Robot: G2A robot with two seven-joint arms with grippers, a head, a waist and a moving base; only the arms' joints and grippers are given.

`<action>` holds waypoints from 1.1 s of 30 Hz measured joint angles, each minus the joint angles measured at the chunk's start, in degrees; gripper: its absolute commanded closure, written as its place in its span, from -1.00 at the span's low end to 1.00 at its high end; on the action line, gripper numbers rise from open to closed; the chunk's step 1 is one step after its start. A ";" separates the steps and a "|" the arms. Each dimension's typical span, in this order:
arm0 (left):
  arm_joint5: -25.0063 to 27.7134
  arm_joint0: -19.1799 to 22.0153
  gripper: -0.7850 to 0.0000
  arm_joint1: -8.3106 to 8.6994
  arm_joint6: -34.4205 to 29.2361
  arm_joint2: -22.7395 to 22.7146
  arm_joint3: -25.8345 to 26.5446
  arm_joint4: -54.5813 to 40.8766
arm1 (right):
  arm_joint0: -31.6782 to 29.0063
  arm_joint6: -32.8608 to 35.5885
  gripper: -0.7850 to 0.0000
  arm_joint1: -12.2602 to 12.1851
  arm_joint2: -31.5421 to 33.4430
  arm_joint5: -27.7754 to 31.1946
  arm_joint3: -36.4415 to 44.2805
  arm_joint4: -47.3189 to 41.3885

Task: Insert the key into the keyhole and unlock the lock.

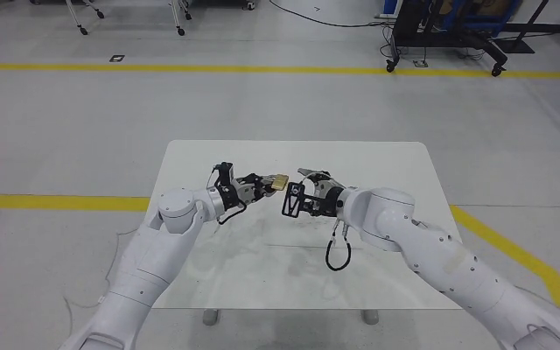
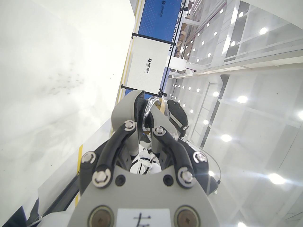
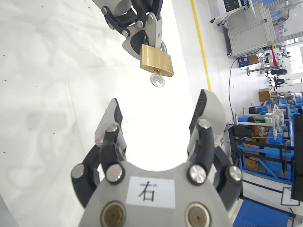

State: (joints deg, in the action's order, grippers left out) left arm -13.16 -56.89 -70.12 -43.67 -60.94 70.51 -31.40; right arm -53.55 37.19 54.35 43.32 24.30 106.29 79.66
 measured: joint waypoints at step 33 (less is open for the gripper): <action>0.41 0.64 1.00 -0.21 -3.25 0.60 -1.38 0.83 | 0.27 -0.62 1.00 3.62 0.52 2.26 -3.63 -1.95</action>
State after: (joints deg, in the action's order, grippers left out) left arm -12.75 -56.26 -70.33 -46.92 -60.34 69.13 -30.58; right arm -53.27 36.57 57.97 43.84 26.56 102.66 77.70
